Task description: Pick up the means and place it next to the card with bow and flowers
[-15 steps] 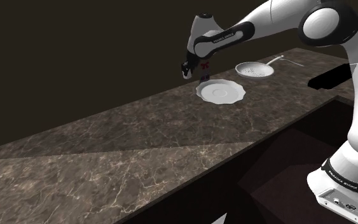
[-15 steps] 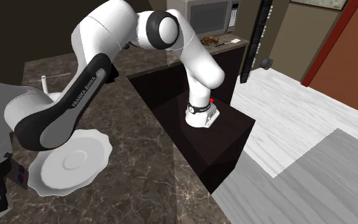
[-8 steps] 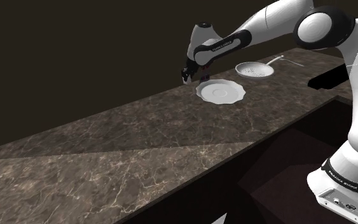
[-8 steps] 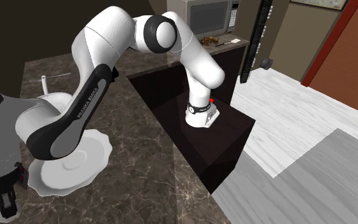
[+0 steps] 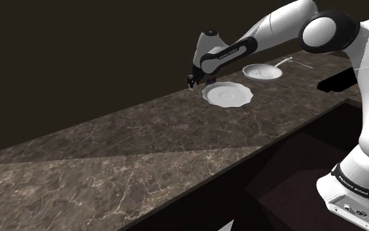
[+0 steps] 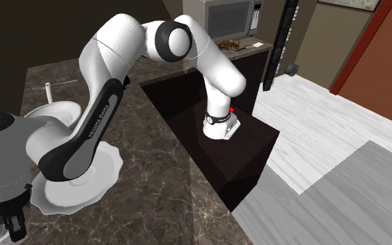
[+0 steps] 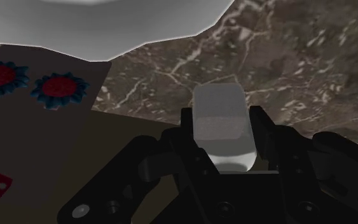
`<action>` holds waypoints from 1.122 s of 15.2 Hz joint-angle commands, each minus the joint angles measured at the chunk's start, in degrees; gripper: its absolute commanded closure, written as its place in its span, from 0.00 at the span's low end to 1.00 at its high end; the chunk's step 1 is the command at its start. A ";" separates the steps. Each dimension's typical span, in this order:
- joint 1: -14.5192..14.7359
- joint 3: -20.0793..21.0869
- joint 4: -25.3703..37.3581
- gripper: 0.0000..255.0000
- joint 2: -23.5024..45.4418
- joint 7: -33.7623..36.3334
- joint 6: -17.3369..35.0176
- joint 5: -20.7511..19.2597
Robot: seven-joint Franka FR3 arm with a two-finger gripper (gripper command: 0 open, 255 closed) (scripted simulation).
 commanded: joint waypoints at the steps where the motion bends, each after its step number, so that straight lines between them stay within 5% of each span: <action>1: 0.01 -0.01 0.00 1.00 0.02 0.01 0.04 -0.01; 4: 0.01 -0.01 0.00 1.00 0.02 0.01 0.04 -0.01; 5: 0.01 -0.01 0.00 0.00 0.02 0.01 0.04 -0.01; 17: -1.84 1.79 -4.29 0.00 -6.69 -0.77 -2.34 1.86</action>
